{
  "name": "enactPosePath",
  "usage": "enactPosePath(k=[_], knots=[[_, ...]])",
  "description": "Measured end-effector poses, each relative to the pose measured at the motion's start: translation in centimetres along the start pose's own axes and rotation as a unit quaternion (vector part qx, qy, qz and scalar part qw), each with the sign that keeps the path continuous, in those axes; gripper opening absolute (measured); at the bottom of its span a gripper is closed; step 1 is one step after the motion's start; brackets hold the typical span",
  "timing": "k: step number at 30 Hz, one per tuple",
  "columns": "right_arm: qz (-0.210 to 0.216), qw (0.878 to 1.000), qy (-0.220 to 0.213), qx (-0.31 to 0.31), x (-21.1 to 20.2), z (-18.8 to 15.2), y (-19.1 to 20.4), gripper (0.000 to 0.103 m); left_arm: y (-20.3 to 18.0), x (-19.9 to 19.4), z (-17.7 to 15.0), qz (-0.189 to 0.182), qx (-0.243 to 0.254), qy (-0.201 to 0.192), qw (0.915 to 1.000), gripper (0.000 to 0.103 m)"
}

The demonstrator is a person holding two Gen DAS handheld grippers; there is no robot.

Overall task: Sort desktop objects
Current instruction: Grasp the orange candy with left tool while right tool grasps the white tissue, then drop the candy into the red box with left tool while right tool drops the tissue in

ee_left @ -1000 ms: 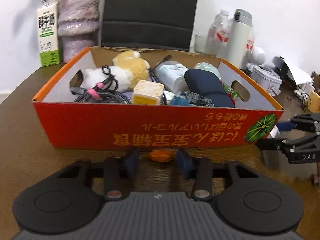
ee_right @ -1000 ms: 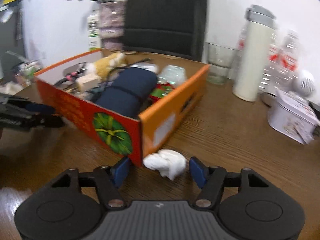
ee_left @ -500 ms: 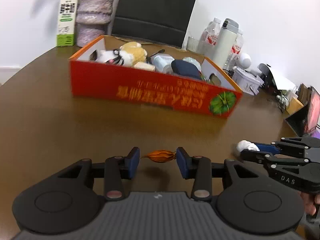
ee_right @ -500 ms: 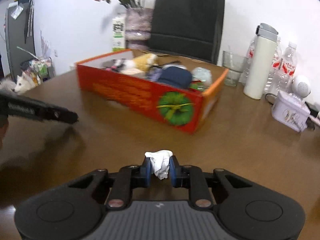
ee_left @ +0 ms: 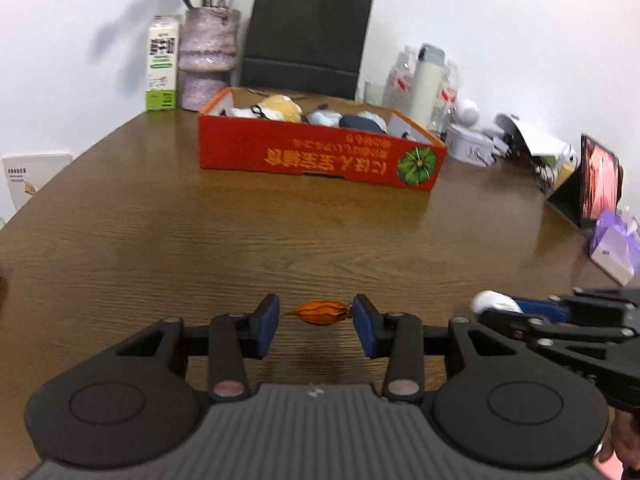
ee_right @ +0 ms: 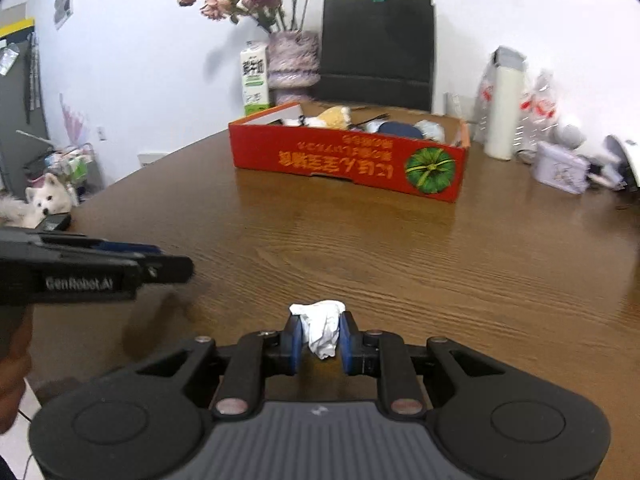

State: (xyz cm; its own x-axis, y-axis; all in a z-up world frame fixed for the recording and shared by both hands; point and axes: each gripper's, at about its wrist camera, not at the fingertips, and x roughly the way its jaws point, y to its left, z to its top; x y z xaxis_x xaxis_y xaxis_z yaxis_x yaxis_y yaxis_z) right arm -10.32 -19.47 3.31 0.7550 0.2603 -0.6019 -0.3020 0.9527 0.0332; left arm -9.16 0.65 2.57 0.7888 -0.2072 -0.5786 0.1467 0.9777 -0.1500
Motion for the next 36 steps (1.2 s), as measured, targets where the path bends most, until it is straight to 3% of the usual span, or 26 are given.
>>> enactPosePath(k=[8,14,20,23,28,33,36], knots=[[-0.036,0.997,-0.055,0.033,-3.9,0.8,-0.8,0.018,0.2,-2.4,1.0,0.002,0.004,-0.039,0.9992,0.041],[-0.033,0.995,-0.072,0.054,-3.5,2.0,-1.6,0.018,0.6,-1.9,2.2,0.001,-0.001,-0.045,0.999,0.041],[-0.02,0.993,-0.097,0.06,-2.5,5.7,-3.2,0.018,2.0,0.3,7.2,-0.009,-0.005,-0.073,0.9972,0.041],[-0.016,0.992,-0.113,0.062,-1.3,9.0,-4.5,0.018,3.4,2.5,11.7,-0.03,-0.009,-0.077,0.9965,0.041],[-0.015,0.991,-0.087,0.105,3.7,15.7,-8.1,0.018,3.7,8.2,18.8,-0.051,0.004,-0.065,0.9966,0.041],[-0.031,0.99,-0.044,0.132,10.2,19.6,-10.4,0.018,2.8,15.3,22.4,-0.065,-0.006,-0.011,0.9978,0.041],[-0.046,0.989,-0.02,0.142,13.9,20.9,-11.5,0.021,1.8,18.6,23.0,-0.067,0.006,0.004,0.9977,0.042]])
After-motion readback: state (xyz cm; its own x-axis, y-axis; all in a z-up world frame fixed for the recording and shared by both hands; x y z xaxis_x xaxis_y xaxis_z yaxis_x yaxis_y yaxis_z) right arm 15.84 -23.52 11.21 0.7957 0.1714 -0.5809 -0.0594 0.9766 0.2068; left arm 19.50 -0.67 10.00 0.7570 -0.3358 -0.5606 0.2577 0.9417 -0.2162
